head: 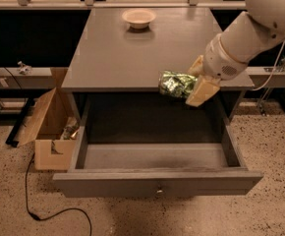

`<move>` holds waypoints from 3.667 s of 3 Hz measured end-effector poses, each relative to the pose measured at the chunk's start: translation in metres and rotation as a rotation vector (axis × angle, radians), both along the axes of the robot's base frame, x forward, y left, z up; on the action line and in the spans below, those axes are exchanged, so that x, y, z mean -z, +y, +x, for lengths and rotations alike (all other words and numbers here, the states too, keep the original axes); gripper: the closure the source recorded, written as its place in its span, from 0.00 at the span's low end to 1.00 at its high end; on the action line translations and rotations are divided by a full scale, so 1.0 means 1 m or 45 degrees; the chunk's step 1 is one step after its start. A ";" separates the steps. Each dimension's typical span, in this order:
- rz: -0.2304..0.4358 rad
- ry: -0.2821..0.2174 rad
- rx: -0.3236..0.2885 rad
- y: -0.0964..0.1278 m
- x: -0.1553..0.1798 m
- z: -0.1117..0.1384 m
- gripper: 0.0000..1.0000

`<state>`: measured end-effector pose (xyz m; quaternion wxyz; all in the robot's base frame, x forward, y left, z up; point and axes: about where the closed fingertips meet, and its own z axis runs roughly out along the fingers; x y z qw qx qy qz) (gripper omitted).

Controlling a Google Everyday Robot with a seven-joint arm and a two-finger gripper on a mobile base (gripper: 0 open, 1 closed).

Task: Place green can into top drawer

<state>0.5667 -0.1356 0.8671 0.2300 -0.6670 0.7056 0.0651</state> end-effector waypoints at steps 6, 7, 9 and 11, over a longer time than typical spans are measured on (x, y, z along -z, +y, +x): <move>0.060 0.208 0.337 0.023 0.215 0.010 0.49; 0.081 0.219 0.368 0.026 0.232 0.016 0.26; 0.238 0.190 0.426 0.005 0.225 0.016 0.00; 0.235 0.174 0.459 -0.061 0.134 -0.028 0.00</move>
Offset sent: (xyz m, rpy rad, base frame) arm -0.0309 0.0067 -0.0383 0.0100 0.0677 -0.0379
